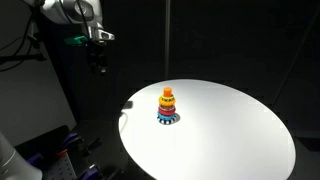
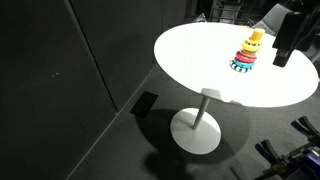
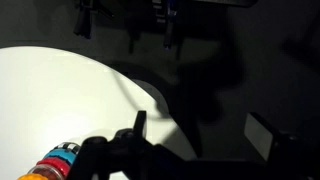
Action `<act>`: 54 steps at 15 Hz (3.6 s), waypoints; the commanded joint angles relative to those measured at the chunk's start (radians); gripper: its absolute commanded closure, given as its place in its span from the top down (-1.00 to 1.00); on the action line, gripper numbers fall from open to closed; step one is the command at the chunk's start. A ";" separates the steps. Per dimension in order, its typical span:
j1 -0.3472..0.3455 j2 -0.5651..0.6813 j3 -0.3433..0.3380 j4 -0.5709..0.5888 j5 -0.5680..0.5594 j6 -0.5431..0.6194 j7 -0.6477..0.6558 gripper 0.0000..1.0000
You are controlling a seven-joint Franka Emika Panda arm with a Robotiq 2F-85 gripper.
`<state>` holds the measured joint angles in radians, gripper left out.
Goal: Put the yellow ring on the table
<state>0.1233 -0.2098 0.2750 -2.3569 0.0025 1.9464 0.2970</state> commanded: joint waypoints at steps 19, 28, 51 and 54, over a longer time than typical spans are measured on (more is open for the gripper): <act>-0.016 0.094 -0.072 0.066 -0.105 0.123 0.053 1.00; -0.078 0.195 -0.170 0.144 -0.209 0.215 0.116 1.00; -0.102 0.294 -0.284 0.143 -0.143 0.447 0.102 1.00; -0.106 0.296 -0.291 0.136 -0.151 0.484 0.117 1.00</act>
<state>0.0184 0.0834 -0.0050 -2.2184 -0.1372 2.3962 0.3963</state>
